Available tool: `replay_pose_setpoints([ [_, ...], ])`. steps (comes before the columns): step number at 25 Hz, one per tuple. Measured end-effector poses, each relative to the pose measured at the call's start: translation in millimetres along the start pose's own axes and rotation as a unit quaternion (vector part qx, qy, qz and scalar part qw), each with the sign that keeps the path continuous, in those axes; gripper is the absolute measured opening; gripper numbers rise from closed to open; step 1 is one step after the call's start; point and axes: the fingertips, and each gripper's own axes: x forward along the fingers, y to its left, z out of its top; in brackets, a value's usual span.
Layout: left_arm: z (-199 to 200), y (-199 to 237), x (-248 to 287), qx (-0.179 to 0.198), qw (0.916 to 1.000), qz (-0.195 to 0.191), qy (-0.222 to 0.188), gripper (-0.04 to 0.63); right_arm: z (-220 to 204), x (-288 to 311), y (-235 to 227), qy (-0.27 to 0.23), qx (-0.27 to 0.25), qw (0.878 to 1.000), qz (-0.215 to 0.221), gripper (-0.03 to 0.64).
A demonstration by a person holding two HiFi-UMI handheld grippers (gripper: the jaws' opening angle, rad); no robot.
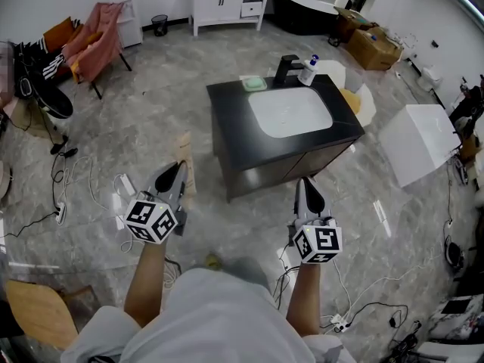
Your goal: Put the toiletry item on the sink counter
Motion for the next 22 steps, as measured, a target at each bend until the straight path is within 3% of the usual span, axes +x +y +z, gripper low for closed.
replay_pose_setpoints([
  [12, -4.5, 32.9, 97.5, 0.001, 0.9999, 0.013, 0.004, 0.002, -3.8, 105.7, -57.8, -0.011, 0.013, 1.000, 0.014, 0.003],
  [22, -20.5, 59.1, 235.9, -0.009, 0.9984, 0.050, 0.023, 0.002, -16.0, 233.2, -151.9, 0.005, 0.014, 0.999, 0.050, 0.003],
])
